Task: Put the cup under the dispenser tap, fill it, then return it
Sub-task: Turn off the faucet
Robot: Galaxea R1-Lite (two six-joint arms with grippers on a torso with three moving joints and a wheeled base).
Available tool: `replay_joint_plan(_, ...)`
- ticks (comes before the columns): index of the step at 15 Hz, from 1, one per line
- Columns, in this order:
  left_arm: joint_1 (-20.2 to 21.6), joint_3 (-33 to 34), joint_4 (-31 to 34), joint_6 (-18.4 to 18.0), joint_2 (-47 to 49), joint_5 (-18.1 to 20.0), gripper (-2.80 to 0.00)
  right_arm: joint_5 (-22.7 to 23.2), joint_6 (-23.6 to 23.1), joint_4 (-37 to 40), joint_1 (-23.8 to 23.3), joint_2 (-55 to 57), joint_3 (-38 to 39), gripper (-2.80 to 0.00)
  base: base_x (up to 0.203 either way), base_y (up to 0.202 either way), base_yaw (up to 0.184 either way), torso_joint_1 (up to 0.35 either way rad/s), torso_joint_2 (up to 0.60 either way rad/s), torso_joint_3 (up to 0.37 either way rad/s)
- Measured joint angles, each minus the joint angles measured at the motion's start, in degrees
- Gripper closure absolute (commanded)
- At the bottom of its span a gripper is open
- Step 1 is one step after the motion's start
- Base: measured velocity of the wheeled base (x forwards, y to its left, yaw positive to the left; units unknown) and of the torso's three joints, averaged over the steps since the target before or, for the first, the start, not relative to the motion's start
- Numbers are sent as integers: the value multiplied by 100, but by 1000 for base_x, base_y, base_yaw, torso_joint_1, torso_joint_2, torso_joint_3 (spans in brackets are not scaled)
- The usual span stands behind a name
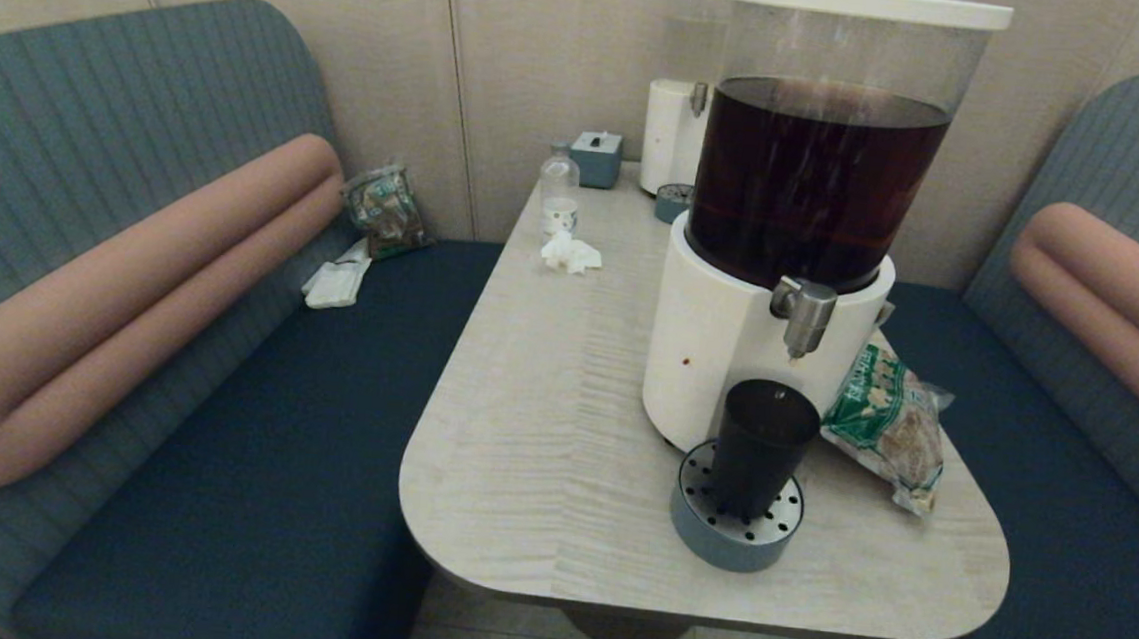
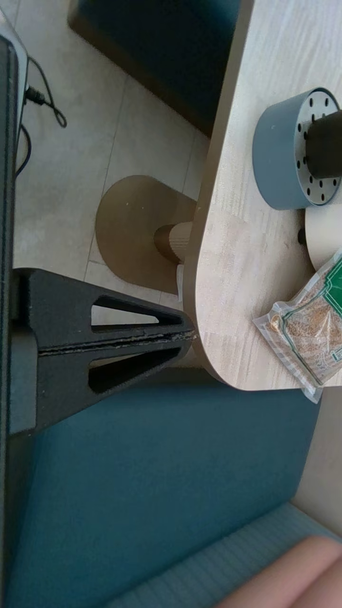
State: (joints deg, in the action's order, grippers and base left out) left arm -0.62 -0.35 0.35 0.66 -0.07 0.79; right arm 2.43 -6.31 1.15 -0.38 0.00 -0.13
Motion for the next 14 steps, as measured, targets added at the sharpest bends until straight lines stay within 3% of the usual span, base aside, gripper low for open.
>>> replay_joint_plan(11,0,-16,48,-103,0,52,0,0,84,-30,-6,-2,13,0,0,0,0,0,0,0)
replay_joint_plan(14,2,-87,317,-215,0,79,0,-1,83,-29,-6,0,13,0,0,0,0,0,0,0)
